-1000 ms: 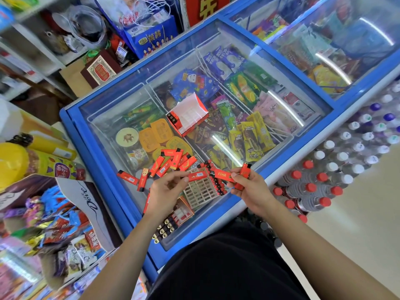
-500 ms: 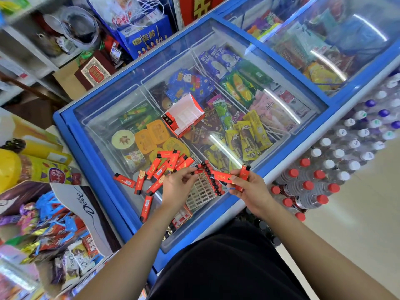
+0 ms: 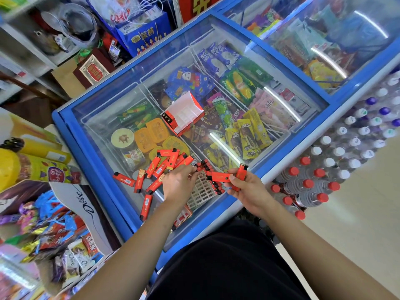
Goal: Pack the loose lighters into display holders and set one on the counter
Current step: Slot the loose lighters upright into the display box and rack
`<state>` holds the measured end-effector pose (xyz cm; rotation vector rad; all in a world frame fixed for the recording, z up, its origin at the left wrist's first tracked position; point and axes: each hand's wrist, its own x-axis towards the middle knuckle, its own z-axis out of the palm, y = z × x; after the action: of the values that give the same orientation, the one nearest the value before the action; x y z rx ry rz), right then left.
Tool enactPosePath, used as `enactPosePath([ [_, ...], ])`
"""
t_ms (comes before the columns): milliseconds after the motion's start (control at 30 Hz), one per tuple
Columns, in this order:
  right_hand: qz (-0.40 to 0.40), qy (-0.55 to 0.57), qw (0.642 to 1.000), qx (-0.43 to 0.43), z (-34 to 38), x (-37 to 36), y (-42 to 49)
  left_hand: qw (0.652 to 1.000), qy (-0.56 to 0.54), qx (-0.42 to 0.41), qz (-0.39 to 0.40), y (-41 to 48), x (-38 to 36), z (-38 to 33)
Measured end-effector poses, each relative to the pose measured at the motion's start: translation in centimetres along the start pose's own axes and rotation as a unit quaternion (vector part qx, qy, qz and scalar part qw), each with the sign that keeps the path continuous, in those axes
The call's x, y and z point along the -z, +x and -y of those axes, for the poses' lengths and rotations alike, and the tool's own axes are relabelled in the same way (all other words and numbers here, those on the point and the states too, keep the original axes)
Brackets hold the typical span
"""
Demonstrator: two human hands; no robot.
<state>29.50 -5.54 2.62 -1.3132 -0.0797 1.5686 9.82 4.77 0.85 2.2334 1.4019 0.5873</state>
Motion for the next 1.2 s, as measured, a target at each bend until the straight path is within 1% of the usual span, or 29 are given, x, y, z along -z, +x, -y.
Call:
enactPosePath([
  [100,0.010,-0.001,1.000,-0.001,-0.1,-0.2,0.1,0.999,-0.022,0.048,0.001,-0.1,0.3,-0.7],
  [167,0.012,0.002,1.000,0.003,-0.1,-0.3,0.1,0.994,-0.066,0.082,-0.001,-0.4,0.8,-1.3],
  [200,0.013,0.004,1.000,0.005,-0.1,-0.3,0.1,0.991,-0.102,0.082,0.000,-0.7,1.2,-1.7],
  [233,0.012,0.005,1.000,0.006,-0.1,-0.4,0.1,0.986,-0.145,0.075,0.012,-1.0,1.7,-2.0],
  [300,0.011,0.006,1.000,0.009,0.0,-0.6,0.0,0.968,-0.231,0.070,0.062,-1.6,2.6,-2.8],
  [333,0.011,0.005,1.000,0.011,0.1,-0.7,-0.1,0.960,-0.257,0.075,0.084,-1.9,3.0,-3.2],
  [400,0.016,-0.009,1.000,0.017,0.2,-1.1,-0.4,0.952,-0.275,0.089,0.097,-2.4,3.7,-3.6],
  [533,0.038,-0.089,0.994,0.046,0.2,-2.5,-1.2,0.943,-0.303,0.120,0.066,-3.5,5.7,-3.3],
  [600,0.043,-0.123,0.990,0.056,0.2,-3.5,-1.8,0.936,-0.312,0.156,0.040,-4.4,7.0,-2.0],
  [700,0.055,-0.167,0.983,0.057,-0.2,-4.5,-2.4,0.913,-0.343,0.221,-0.001,-6.3,8.6,0.5],
  [833,0.077,-0.200,0.975,0.062,-0.9,-5.4,-2.8,0.902,-0.342,0.258,-0.057,-8.0,9.7,2.1],
  [967,0.071,-0.215,0.971,0.073,-0.9,-6.1,-2.5,0.900,-0.330,0.277,-0.061,-7.0,9.6,2.2],
  [1033,0.068,-0.207,0.973,0.076,-0.6,-6.2,-2.2,0.908,-0.313,0.271,-0.067,-5.5,9.5,2.1],
  [1200,0.044,-0.203,0.973,0.101,0.8,-6.3,-1.5,0.935,-0.260,0.227,-0.083,0.7,9.1,1.7],
])
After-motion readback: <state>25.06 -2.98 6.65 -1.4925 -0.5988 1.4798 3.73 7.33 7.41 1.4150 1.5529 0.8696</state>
